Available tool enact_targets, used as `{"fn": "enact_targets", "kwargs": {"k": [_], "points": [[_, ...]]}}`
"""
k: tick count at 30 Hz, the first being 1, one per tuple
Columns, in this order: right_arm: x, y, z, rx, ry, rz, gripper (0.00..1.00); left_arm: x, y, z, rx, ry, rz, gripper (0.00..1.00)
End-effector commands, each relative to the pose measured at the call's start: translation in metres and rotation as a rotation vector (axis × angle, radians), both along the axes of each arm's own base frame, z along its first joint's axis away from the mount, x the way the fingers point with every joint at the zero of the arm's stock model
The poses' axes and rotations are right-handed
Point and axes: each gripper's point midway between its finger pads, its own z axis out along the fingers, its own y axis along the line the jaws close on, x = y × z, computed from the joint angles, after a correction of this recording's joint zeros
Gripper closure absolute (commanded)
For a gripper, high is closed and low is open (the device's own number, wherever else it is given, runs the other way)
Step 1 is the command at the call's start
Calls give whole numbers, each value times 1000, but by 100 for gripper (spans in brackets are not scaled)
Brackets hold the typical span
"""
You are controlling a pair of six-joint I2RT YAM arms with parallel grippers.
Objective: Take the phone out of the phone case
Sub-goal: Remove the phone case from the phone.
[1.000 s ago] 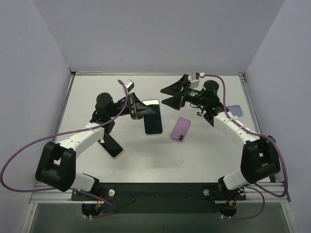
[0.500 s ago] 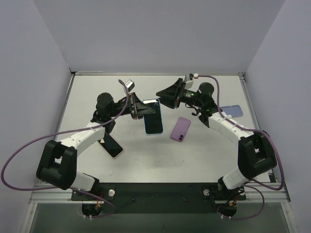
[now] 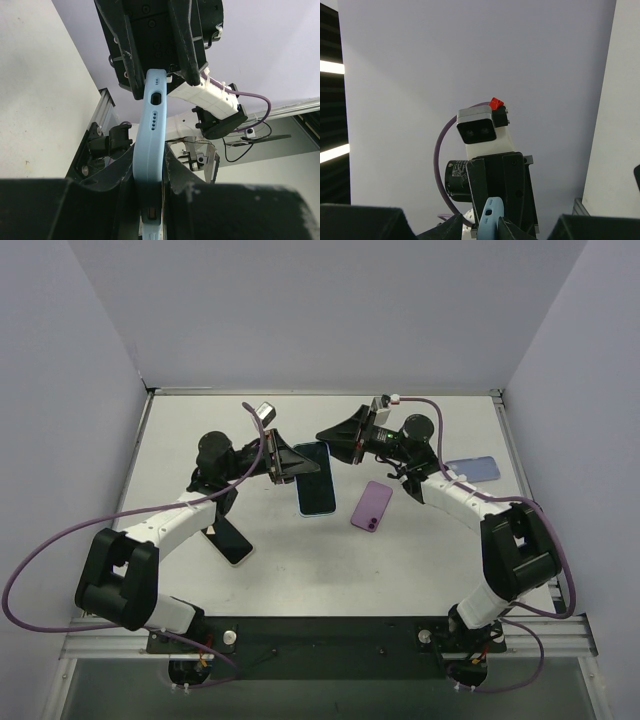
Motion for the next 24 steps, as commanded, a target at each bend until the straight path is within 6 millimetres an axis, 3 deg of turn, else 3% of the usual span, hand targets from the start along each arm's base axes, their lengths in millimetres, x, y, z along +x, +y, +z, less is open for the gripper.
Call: {"fn": "enact_targets", "kwargs": {"k": [1, 6, 10, 12, 16, 18, 20, 24], "points": [[-15, 2, 19, 27, -117, 33, 72, -1, 0, 30, -57, -105, 12, 100], [-15, 3, 15, 24, -105, 32, 83, -1, 1, 35, -74, -113, 21, 100], [-14, 5, 16, 33, -84, 26, 100, -1, 1, 35, -76, -113, 22, 100], [-12, 5, 15, 51, -60, 13, 100, -1, 2, 39, -86, -135, 31, 100], [-10, 5, 32, 171, 0, 8, 100, -6, 5, 49, -95, -223, 48, 100], [-9, 4, 51, 294, 38, 29, 100, -7, 7, 54, -101, -289, 69, 100], [-8, 1, 70, 420, 72, 73, 100, -15, 10, 71, -139, -382, 74, 100], [-11, 9, 88, 474, 88, 86, 100, -25, 14, 100, -165, -504, 73, 100]]}}
